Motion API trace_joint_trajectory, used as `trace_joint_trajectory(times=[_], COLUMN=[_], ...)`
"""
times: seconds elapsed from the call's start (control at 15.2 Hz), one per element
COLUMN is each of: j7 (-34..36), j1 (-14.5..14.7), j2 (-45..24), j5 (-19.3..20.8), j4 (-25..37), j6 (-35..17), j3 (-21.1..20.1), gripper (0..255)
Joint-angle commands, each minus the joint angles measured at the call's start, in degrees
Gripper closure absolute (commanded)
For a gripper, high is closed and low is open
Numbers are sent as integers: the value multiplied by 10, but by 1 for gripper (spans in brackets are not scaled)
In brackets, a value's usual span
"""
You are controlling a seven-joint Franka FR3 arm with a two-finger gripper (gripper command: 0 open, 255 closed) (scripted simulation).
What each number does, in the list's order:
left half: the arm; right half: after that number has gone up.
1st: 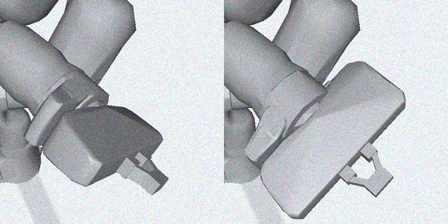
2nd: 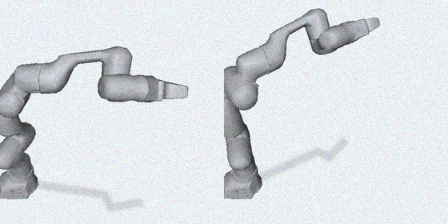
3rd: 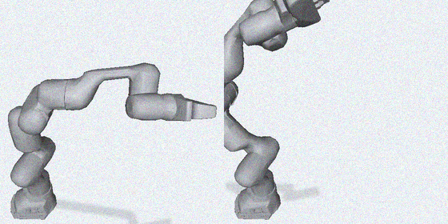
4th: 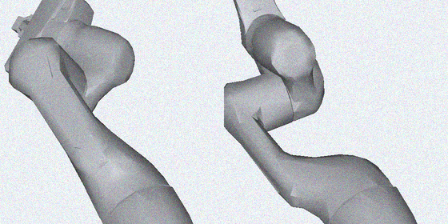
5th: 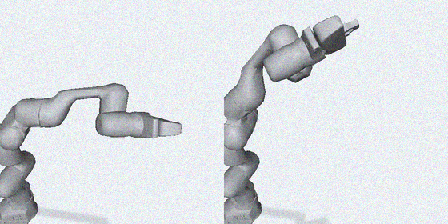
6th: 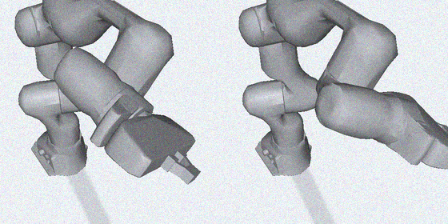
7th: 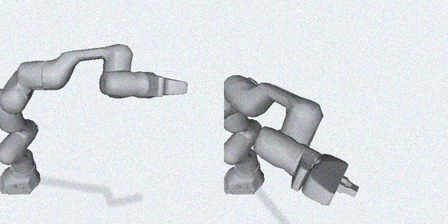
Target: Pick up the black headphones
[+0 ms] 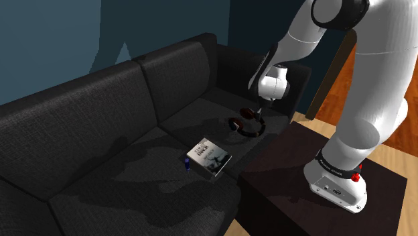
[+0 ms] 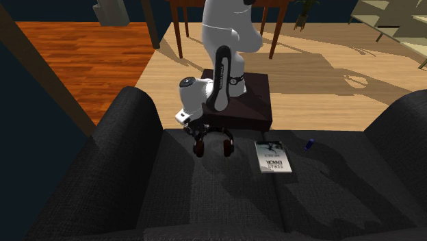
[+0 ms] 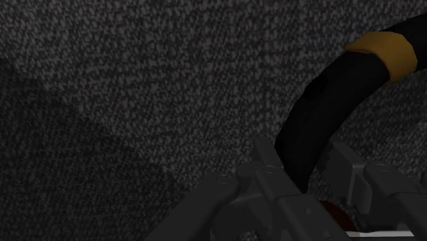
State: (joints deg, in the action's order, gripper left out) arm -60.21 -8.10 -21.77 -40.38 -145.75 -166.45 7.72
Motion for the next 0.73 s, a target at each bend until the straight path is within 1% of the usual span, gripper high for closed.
trace_joint_trajectory(times=[0.0,0.53,0.66], j7=[19,99,101], j1=[15,62,63], j2=[20,98,99], j5=[22,118,120], j4=[-7,-32,-32], j6=[13,62,63], j3=[19,85,86], gripper=[255,255,255])
